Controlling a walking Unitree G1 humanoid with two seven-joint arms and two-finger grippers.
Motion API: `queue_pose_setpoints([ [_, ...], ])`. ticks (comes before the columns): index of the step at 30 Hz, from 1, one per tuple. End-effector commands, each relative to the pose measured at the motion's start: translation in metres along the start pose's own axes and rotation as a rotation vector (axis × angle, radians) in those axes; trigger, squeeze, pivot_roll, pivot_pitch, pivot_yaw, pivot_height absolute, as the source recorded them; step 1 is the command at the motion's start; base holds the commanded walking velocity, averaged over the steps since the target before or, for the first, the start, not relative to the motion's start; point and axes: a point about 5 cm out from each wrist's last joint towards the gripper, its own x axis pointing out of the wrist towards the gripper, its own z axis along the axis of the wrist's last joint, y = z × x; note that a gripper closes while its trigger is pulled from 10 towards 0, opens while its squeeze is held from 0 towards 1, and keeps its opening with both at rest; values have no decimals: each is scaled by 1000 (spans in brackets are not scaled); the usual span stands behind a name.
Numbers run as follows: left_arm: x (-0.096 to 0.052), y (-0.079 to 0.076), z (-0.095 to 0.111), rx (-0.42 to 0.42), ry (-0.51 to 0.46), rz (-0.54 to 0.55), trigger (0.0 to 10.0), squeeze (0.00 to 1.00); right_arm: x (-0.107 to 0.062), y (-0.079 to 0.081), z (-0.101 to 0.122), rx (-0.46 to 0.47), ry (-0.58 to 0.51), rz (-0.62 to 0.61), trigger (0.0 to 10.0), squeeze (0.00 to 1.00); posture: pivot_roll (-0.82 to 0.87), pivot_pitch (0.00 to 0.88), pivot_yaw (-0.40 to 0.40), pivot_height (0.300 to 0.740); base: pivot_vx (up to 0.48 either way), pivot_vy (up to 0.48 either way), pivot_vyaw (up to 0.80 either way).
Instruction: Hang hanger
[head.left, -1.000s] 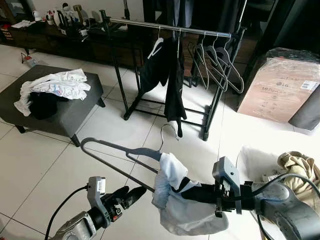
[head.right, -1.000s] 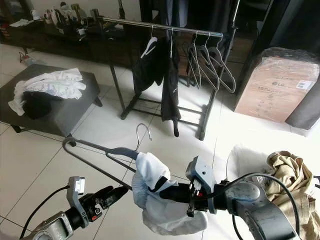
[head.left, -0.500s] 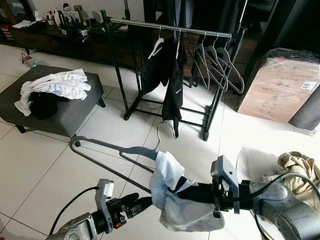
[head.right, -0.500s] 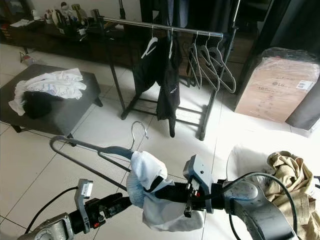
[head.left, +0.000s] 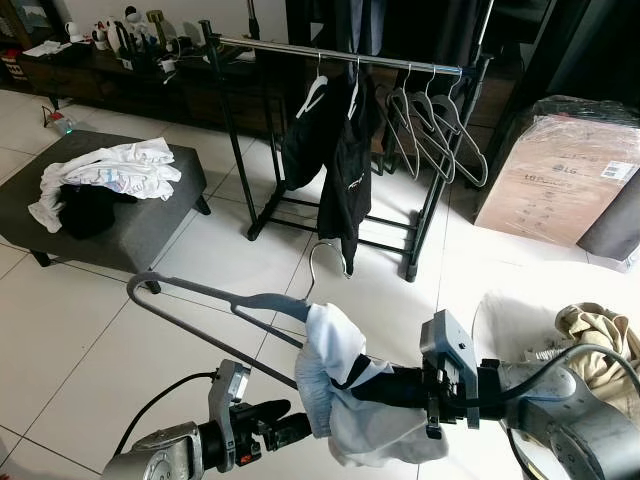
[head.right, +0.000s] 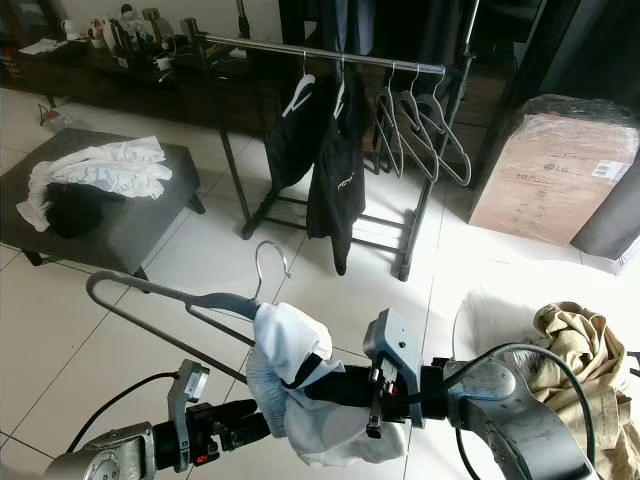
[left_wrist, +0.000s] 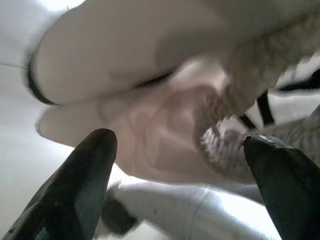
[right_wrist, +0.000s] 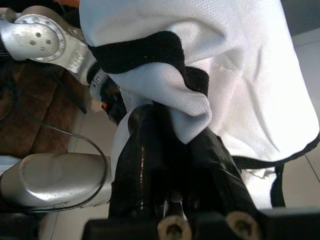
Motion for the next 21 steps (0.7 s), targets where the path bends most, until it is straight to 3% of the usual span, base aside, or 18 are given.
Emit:
queue_pose_setpoints([
  [1, 1, 1, -6, 19, 58, 4, 10000, 0, 6, 9, 12, -40, -29, 63, 0, 0, -120, 177, -26, 740, 0, 0, 0],
  [15, 7, 10, 5, 87, -6, 102, 10000, 0, 14, 26, 18, -55, -46, 156, 0, 0, -122, 178, -27, 740, 0, 0, 0],
  [16, 6, 15, 8, 90, -33, 152, 3804, 0, 13, 26, 17, -54, -42, 155, 0, 0, -120, 178, -28, 740, 0, 0, 0],
  [17, 6, 17, 9, 94, -42, 176, 3804, 0, 13, 26, 17, -53, -39, 154, 0, 0, -119, 178, -28, 740, 0, 0, 0],
  [18, 6, 19, 9, 95, -47, 193, 0, 0, 12, 25, 17, -52, -36, 151, 0, 0, -119, 178, -28, 740, 0, 0, 0],
  [21, 6, 20, 9, 99, -57, 199, 0, 0, 12, 25, 16, -51, -33, 148, 0, 0, -118, 178, -28, 740, 0, 0, 0],
])
